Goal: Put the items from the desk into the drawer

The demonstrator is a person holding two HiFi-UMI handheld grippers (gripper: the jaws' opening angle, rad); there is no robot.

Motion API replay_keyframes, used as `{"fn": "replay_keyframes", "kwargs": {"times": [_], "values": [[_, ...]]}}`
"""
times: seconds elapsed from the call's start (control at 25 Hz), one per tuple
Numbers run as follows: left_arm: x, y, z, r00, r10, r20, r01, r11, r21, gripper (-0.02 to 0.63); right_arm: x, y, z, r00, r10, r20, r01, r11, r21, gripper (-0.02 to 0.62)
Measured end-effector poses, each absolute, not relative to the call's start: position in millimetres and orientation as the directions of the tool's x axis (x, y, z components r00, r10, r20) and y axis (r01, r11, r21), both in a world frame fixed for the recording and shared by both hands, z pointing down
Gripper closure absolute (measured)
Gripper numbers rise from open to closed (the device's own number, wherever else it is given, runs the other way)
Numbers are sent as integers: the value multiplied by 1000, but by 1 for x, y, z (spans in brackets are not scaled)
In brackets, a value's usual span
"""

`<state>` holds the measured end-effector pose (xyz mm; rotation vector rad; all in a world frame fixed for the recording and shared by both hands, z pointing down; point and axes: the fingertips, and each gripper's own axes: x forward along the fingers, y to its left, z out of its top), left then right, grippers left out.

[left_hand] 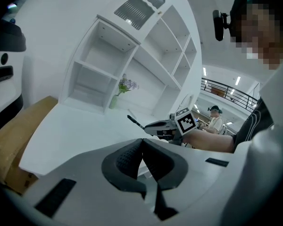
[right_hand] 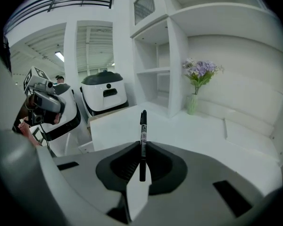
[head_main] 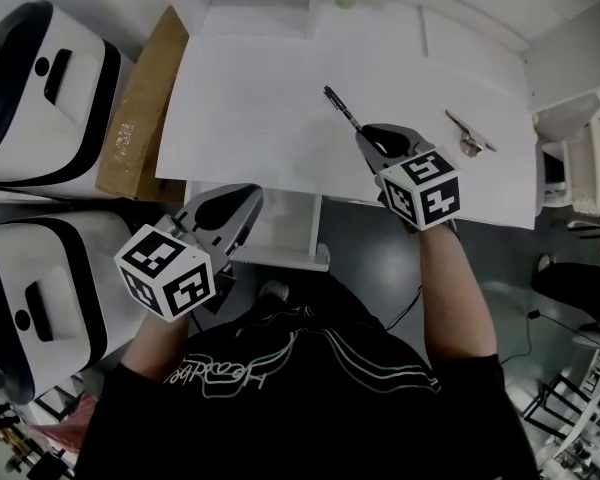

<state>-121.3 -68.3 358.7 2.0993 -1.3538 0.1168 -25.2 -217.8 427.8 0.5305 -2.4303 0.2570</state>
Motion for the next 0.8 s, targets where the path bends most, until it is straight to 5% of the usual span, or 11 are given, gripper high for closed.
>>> {"fn": "replay_keyframes", "kwargs": {"times": [0.8], "values": [[-177, 28, 365, 383, -842, 379, -862, -178, 475, 586, -120, -58, 401, -818, -96, 567, -179, 980, -92, 530]]}}
